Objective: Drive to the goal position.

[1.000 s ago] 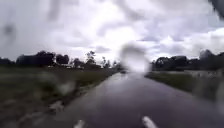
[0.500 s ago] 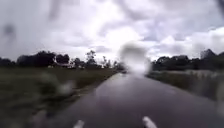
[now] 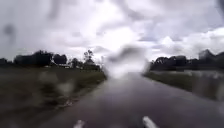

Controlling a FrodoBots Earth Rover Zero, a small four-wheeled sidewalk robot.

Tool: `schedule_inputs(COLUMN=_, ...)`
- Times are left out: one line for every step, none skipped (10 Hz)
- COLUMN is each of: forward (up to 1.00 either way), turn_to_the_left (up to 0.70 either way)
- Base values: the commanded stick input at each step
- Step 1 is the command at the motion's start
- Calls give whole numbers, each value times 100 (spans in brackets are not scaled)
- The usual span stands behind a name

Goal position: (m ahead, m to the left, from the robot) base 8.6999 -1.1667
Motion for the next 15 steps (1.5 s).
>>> schedule_inputs(forward=85, turn_to_the_left=0)
schedule_inputs(forward=85, turn_to_the_left=0)
schedule_inputs(forward=85, turn_to_the_left=0)
schedule_inputs(forward=85, turn_to_the_left=0)
schedule_inputs(forward=85, turn_to_the_left=0)
schedule_inputs(forward=85, turn_to_the_left=0)
schedule_inputs(forward=85, turn_to_the_left=0)
schedule_inputs(forward=85, turn_to_the_left=0)
schedule_inputs(forward=85, turn_to_the_left=0)
schedule_inputs(forward=85, turn_to_the_left=-5)
schedule_inputs(forward=85, turn_to_the_left=-22)
schedule_inputs(forward=85, turn_to_the_left=-34)
schedule_inputs(forward=85, turn_to_the_left=-34)
schedule_inputs(forward=85, turn_to_the_left=-34)
schedule_inputs(forward=85, turn_to_the_left=-34)
